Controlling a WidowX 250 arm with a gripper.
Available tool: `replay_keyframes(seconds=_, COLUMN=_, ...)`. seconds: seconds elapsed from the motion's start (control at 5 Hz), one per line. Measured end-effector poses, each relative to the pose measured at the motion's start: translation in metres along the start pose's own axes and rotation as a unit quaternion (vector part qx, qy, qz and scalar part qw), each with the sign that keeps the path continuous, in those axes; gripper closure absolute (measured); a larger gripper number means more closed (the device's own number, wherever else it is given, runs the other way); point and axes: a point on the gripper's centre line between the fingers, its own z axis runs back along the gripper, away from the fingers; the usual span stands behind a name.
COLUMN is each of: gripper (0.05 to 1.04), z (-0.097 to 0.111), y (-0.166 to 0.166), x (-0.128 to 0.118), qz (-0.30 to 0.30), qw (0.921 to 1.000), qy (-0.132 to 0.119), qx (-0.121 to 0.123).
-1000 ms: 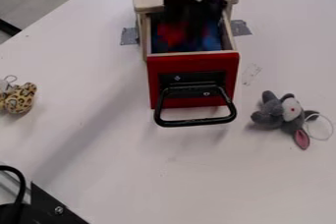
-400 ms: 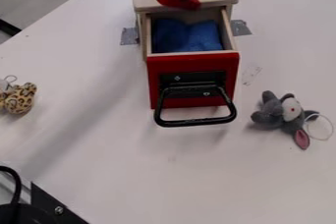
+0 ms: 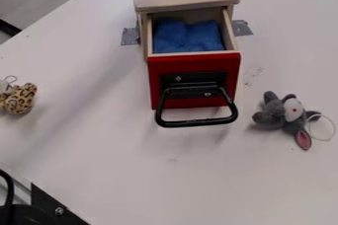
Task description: Take the red object out of the drawer and put it on the right side of the table.
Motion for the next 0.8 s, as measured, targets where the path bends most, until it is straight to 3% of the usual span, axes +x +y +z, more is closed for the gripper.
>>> replay_keyframes(seconds=0.4, gripper=0.588, z=-0.008, y=0.029, x=-0.021, qz=0.037, qw=0.9980, qy=0.039, qx=0.033)
replay_keyframes(seconds=0.6, gripper=0.588, z=-0.024, y=0.032, x=-0.036, qz=0.047, qw=0.9965, qy=0.063, qx=0.029)
replay_keyframes(seconds=0.8, gripper=0.588, z=-0.060, y=0.028, x=-0.049, qz=0.035, qw=0.9936, qy=0.107, qx=0.011)
